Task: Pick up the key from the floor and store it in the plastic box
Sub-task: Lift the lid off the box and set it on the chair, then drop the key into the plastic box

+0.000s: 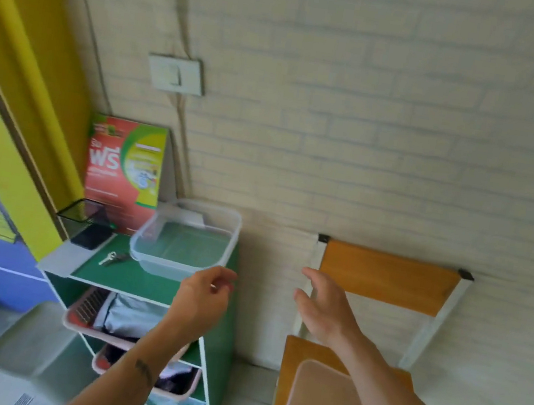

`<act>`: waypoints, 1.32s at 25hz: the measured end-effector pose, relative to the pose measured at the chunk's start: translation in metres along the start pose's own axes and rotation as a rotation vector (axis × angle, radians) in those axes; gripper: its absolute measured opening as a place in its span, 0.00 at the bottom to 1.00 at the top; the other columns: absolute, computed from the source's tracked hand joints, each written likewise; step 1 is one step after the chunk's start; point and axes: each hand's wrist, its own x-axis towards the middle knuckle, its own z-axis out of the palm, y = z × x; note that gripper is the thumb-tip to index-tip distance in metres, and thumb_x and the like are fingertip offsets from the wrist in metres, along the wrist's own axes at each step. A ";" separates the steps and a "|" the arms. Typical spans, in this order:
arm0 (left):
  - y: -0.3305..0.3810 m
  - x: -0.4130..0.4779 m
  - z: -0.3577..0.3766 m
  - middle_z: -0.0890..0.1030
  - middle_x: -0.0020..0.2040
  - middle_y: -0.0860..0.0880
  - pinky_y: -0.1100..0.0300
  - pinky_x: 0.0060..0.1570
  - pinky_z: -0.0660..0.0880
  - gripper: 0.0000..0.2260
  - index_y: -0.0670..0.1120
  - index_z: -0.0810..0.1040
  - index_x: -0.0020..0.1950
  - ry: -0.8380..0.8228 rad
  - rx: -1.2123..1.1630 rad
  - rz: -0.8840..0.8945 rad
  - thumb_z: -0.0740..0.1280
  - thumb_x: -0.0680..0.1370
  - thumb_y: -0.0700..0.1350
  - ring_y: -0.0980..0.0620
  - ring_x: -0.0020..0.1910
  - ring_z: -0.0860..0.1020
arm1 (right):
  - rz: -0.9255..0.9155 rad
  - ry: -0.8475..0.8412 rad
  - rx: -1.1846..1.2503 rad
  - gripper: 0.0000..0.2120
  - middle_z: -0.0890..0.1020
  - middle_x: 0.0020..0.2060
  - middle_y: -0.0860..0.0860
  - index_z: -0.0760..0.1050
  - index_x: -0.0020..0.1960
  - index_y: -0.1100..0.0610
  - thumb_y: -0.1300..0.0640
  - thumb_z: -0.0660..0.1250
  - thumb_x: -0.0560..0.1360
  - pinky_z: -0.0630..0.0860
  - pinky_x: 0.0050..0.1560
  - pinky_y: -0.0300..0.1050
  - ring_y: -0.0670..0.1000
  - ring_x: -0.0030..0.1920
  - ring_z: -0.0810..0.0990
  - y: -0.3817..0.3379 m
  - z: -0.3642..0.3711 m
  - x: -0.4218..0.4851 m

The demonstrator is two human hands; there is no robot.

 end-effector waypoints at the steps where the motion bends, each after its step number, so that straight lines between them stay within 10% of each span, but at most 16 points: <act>1: -0.005 0.004 -0.015 0.85 0.41 0.50 0.69 0.31 0.75 0.14 0.51 0.83 0.48 0.023 -0.025 -0.009 0.62 0.75 0.35 0.48 0.37 0.84 | -0.015 -0.003 0.003 0.26 0.67 0.75 0.52 0.63 0.76 0.54 0.51 0.61 0.79 0.63 0.73 0.49 0.51 0.74 0.65 -0.013 0.007 0.005; 9: -0.059 0.068 -0.109 0.85 0.44 0.49 0.72 0.26 0.71 0.14 0.47 0.82 0.51 0.099 -0.108 -0.004 0.59 0.77 0.34 0.57 0.39 0.83 | 0.000 0.009 0.000 0.28 0.68 0.75 0.51 0.62 0.77 0.52 0.49 0.62 0.79 0.64 0.74 0.52 0.51 0.74 0.67 -0.093 0.094 0.049; 15: -0.123 0.126 -0.159 0.84 0.46 0.50 0.56 0.42 0.79 0.14 0.48 0.82 0.52 0.164 -0.031 0.058 0.60 0.76 0.35 0.50 0.41 0.81 | 0.116 0.097 -0.090 0.28 0.64 0.77 0.53 0.56 0.79 0.55 0.52 0.59 0.81 0.61 0.74 0.50 0.53 0.76 0.63 -0.127 0.153 0.078; 20: -0.175 0.155 -0.162 0.80 0.52 0.47 0.54 0.53 0.75 0.15 0.44 0.80 0.57 0.120 0.179 0.145 0.63 0.73 0.33 0.45 0.51 0.78 | 0.207 0.181 -0.214 0.25 0.65 0.72 0.55 0.56 0.76 0.57 0.54 0.57 0.81 0.66 0.69 0.49 0.54 0.71 0.66 -0.134 0.181 0.095; 24: -0.206 0.168 -0.156 0.77 0.59 0.44 0.46 0.58 0.74 0.19 0.45 0.77 0.64 0.048 0.355 0.104 0.63 0.73 0.35 0.42 0.57 0.74 | 0.276 0.186 -0.263 0.29 0.48 0.80 0.54 0.46 0.80 0.56 0.54 0.54 0.83 0.54 0.75 0.50 0.55 0.80 0.47 -0.130 0.196 0.111; 33: -0.232 0.184 -0.148 0.78 0.54 0.46 0.50 0.55 0.75 0.14 0.46 0.80 0.60 -0.060 0.555 0.143 0.65 0.75 0.39 0.44 0.52 0.72 | 0.294 0.249 -0.361 0.28 0.46 0.80 0.54 0.48 0.80 0.58 0.53 0.52 0.84 0.55 0.75 0.48 0.55 0.80 0.47 -0.123 0.226 0.124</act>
